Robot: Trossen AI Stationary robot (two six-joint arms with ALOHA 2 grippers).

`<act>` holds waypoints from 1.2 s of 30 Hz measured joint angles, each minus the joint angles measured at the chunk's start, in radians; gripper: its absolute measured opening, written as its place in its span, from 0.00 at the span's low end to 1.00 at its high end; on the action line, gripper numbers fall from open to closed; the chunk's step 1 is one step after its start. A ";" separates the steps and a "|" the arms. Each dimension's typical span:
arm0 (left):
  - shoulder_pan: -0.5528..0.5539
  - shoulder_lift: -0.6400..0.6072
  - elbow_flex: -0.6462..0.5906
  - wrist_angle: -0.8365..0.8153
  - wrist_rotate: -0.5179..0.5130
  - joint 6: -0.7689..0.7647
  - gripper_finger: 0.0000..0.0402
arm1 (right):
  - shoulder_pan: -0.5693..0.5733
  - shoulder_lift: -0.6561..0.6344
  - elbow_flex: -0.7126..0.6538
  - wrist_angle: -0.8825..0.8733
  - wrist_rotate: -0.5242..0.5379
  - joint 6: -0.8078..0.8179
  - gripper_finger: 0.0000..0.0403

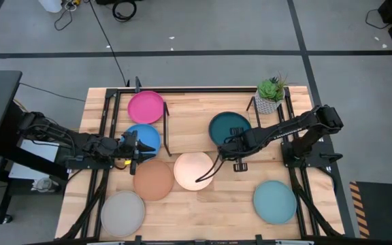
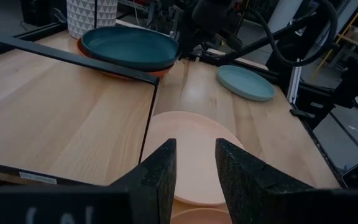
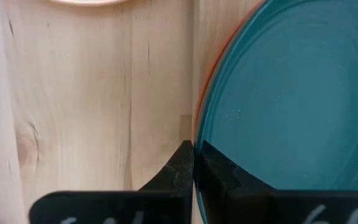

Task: Place and stack plates onto a shelf
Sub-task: Stack the dark green plate on top of the orange plate on the shelf, then put the light orange plate on the shelf

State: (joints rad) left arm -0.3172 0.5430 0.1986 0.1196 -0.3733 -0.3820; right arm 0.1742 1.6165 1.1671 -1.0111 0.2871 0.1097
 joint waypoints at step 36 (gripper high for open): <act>0.000 0.000 0.000 0.024 0.000 -0.001 0.30 | 0.239 0.153 0.084 0.308 -0.010 -0.197 0.26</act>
State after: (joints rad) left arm -0.3172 0.5434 0.1986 0.1437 -0.3731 -0.3828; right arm 0.4132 1.7697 1.2515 -0.7036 0.2776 -0.0872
